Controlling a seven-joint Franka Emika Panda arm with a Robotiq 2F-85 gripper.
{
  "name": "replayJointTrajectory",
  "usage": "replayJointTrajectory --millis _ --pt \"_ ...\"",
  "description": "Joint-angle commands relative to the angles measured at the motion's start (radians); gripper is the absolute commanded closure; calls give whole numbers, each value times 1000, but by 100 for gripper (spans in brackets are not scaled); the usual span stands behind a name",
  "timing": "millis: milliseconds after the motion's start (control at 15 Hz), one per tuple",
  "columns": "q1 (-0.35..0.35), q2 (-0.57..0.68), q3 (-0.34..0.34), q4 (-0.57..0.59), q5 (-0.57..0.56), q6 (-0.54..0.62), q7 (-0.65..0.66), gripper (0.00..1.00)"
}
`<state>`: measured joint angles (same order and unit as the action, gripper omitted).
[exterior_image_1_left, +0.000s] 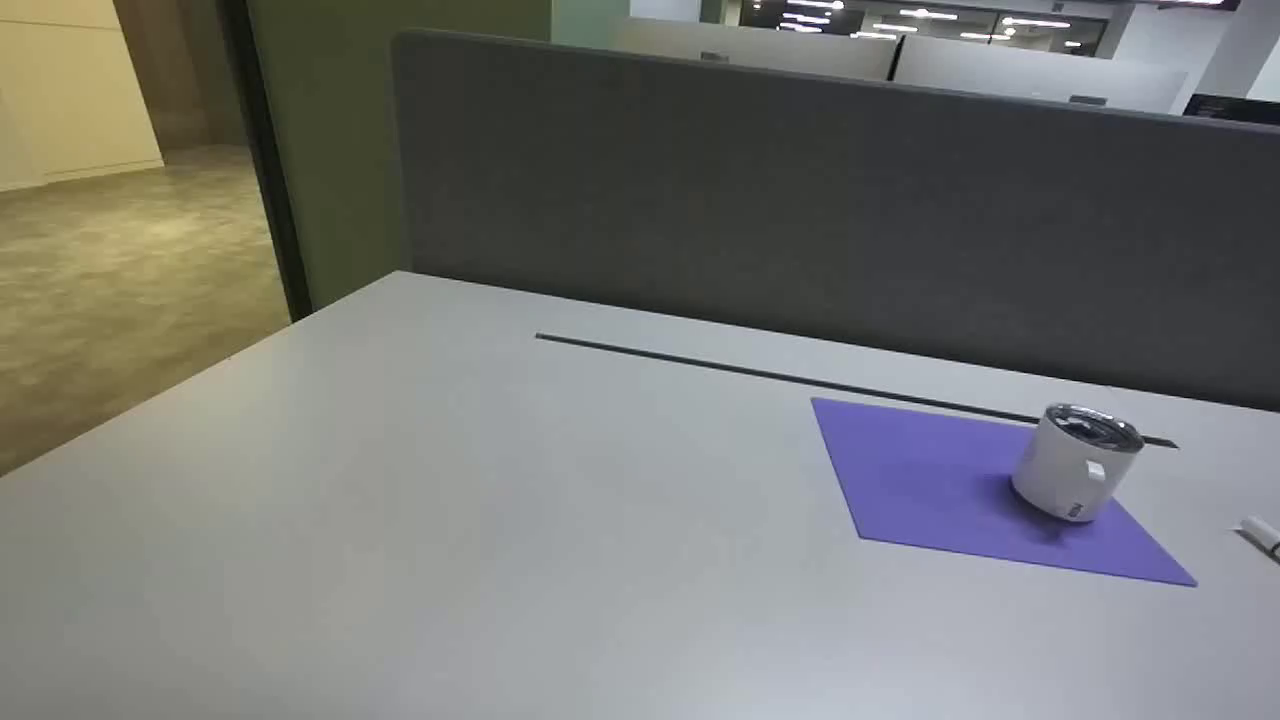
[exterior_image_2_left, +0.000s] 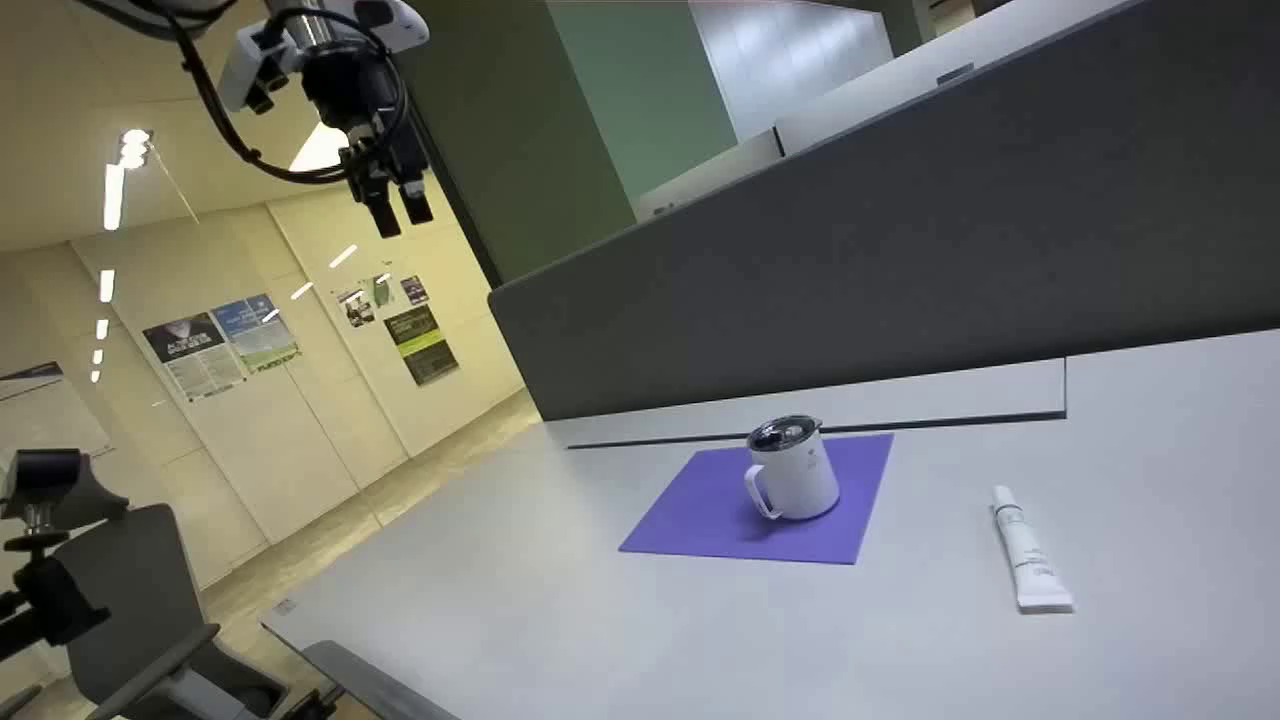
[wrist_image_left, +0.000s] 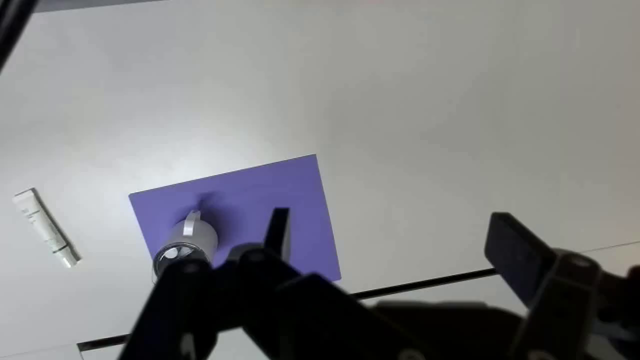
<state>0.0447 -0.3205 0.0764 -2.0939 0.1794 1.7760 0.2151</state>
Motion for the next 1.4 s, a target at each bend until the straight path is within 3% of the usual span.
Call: replayJointTrajectory --millis 0,467,733,800,933,1333 --pt "-1 1 1 2 0 0 0 0" --pt "-1 0 1 2 0 0 0 0" --pt "-14 100 0 49 -131 118 -94 0" --pt "-23 150 -6 66 -174 165 -110 25" --pt "-37 238 -16 97 -268 254 -148 32" --pt "-54 522 -68 214 -444 374 -230 75"
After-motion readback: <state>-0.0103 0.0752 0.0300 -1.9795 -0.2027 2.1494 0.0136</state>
